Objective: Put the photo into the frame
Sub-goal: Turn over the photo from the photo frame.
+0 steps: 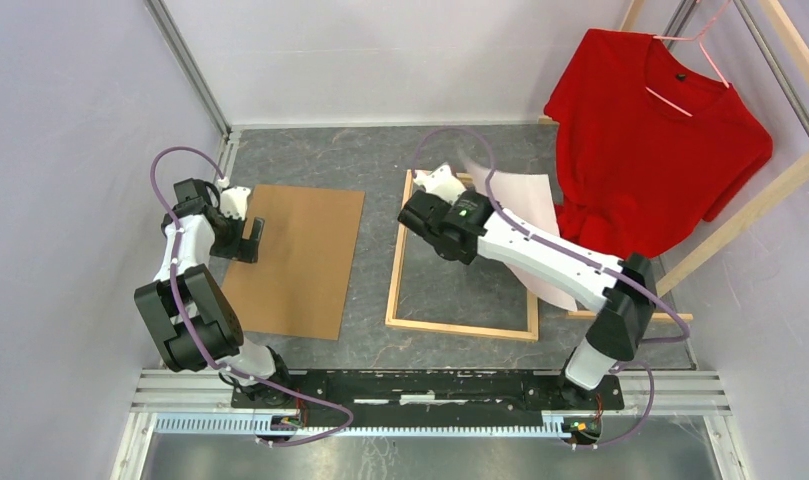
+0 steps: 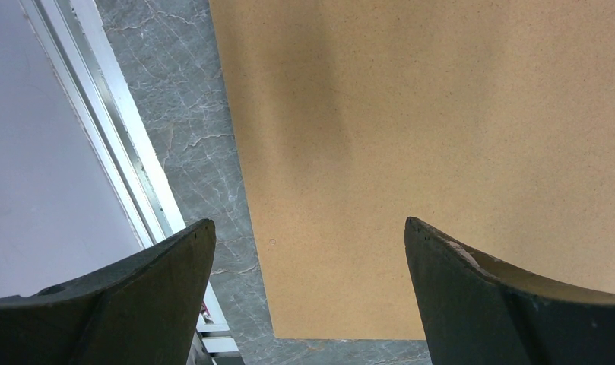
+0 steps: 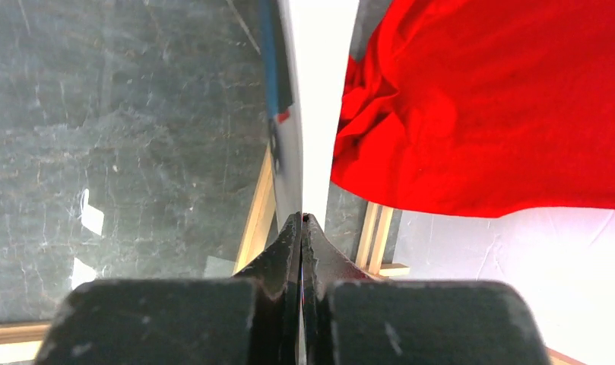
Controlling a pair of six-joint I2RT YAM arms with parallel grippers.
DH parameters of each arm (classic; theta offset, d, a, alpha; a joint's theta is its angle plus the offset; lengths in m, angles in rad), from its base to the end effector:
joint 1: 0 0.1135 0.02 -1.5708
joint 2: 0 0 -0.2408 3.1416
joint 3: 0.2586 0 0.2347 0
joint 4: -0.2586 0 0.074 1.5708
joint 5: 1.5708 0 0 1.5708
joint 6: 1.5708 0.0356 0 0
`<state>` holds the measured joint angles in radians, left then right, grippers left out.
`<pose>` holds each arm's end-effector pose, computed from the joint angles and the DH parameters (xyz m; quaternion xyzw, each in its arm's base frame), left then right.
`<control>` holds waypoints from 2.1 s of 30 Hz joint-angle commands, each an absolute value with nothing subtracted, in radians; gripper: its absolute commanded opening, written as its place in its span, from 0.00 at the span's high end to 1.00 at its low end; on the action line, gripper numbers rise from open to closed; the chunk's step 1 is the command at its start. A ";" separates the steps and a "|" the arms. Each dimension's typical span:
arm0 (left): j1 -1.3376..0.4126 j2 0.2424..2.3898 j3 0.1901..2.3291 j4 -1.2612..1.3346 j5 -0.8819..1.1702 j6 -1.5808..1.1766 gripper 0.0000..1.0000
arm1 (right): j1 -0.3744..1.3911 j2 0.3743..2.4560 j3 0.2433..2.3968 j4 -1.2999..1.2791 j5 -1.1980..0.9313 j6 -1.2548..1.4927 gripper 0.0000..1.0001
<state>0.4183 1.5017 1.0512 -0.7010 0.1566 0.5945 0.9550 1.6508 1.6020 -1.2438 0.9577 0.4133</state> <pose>0.2565 0.1079 0.2093 0.1020 0.9699 0.0337 0.2186 0.1940 0.2238 0.3116 -0.1736 0.8640 -0.2758 0.3838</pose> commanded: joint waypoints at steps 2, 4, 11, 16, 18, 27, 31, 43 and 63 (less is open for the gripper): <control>0.415 1.480 1.049 -0.683 0.146 0.592 0.00 | 0.966 1.673 1.585 -1.251 0.861 0.510 1.00; 0.414 1.480 1.049 -0.683 0.148 0.592 0.00 | 0.967 1.692 1.583 -1.244 0.807 0.580 1.00; 0.413 1.475 1.049 -0.683 0.145 0.597 0.00 | 0.966 1.760 1.587 -1.219 0.658 0.838 1.00; 0.412 1.474 1.051 -0.683 0.143 0.599 0.00 | 0.977 1.767 1.628 -1.155 0.639 0.889 1.00; 0.412 1.475 1.051 -0.683 0.144 0.598 0.00 | 0.980 1.766 1.638 -1.118 0.628 0.889 1.00; 0.411 1.474 1.052 -0.683 0.137 0.604 0.00 | 1.021 1.826 1.679 -0.969 0.624 0.757 1.00; 0.410 1.477 1.055 -0.683 0.135 0.604 0.00 | 1.035 1.853 1.683 -0.940 0.606 0.729 1.00; 0.410 1.489 1.055 -0.683 0.136 0.602 0.00 | 1.052 1.861 1.665 -0.924 0.619 0.673 1.00; 0.408 1.488 1.055 -0.683 0.135 0.600 0.00 | 1.053 1.819 1.551 -0.941 0.678 0.590 1.00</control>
<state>0.4122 1.5017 1.0492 -0.7006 0.1329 0.5945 1.0473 1.8648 1.5486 -0.9421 0.6403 0.5968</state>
